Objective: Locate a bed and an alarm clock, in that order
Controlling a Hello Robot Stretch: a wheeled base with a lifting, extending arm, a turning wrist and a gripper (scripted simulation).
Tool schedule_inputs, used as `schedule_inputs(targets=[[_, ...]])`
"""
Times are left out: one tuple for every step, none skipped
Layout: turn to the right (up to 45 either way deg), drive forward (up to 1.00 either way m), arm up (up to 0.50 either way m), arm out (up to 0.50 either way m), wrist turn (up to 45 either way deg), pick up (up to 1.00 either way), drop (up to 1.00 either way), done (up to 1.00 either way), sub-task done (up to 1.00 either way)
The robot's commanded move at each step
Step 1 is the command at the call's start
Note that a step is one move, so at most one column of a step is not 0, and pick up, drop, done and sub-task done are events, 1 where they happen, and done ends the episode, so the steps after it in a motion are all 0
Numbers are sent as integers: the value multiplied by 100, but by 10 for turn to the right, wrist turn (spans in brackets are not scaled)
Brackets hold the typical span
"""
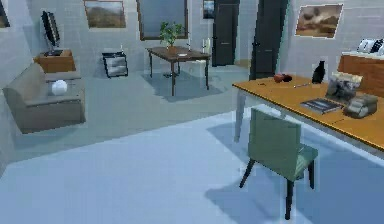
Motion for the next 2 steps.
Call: schedule_inputs(targets=[[0, 100, 0, 0, 0, 0, 0, 0, 0], [60, 0, 0, 0, 0, 0, 0, 0, 0]])
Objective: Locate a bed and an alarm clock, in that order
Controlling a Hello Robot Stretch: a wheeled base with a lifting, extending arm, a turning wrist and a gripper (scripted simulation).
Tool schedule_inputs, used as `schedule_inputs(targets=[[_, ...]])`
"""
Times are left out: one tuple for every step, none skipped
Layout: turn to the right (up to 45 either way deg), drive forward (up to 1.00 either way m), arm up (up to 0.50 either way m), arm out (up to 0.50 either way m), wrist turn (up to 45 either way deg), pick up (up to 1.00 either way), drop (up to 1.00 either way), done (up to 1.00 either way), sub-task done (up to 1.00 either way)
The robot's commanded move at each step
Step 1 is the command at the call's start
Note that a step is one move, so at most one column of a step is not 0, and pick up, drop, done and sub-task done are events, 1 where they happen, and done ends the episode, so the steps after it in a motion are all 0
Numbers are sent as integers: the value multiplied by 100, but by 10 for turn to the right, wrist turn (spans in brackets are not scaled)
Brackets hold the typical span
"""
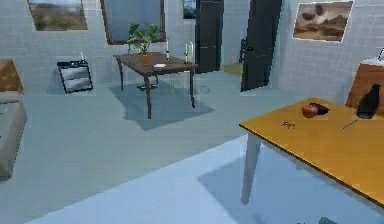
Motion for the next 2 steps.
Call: schedule_inputs(targets=[[0, 45, 0, 0, 0, 0, 0, 0, 0], [0, 80, 0, 0, 0, 0, 0, 0, 0]])
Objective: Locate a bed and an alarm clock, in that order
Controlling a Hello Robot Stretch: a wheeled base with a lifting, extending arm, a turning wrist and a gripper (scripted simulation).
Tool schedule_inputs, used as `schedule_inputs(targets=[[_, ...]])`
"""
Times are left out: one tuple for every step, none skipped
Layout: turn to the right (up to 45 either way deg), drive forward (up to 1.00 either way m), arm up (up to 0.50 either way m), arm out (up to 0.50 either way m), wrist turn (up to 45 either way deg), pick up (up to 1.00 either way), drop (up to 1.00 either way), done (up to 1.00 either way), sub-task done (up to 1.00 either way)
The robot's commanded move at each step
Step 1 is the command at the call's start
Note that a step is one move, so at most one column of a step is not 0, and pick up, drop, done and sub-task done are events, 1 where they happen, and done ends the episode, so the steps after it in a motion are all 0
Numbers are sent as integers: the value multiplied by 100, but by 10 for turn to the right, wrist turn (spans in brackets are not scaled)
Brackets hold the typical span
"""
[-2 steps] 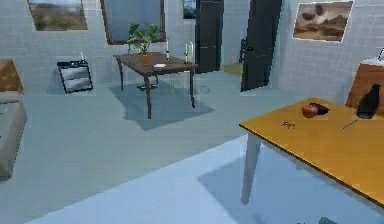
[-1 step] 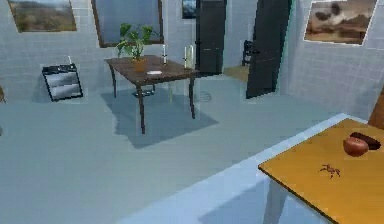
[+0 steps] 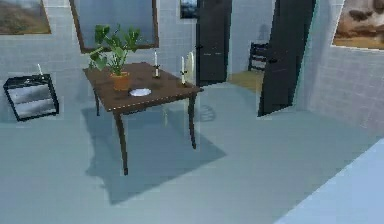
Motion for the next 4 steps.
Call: schedule_inputs(targets=[[-240, 0, 0, 0, 0, 0, 0, 0, 0], [0, 60, 0, 0, 0, 0, 0, 0, 0], [450, 0, 0, 0, 0, 0, 0, 0, 0], [120, 0, 0, 0, 0, 0, 0, 0, 0]])
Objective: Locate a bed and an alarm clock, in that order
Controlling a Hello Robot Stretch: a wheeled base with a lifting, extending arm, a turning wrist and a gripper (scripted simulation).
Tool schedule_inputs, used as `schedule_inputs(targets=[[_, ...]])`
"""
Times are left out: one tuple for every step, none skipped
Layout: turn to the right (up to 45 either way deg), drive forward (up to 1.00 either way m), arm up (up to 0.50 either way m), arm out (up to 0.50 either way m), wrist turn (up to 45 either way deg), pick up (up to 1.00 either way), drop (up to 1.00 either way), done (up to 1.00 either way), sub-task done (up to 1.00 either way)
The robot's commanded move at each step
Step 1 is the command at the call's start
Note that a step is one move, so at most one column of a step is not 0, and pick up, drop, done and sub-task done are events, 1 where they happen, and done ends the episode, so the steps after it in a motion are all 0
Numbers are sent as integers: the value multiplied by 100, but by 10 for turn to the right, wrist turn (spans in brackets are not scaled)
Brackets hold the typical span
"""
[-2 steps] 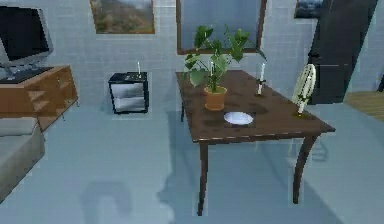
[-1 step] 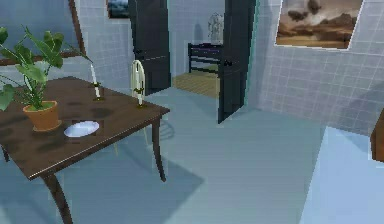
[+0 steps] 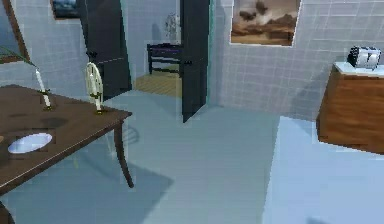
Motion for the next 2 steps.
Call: schedule_inputs(targets=[[0, 100, 0, 0, 0, 0, 0, 0, 0], [60, 0, 0, 0, 0, 0, 0, 0, 0]])
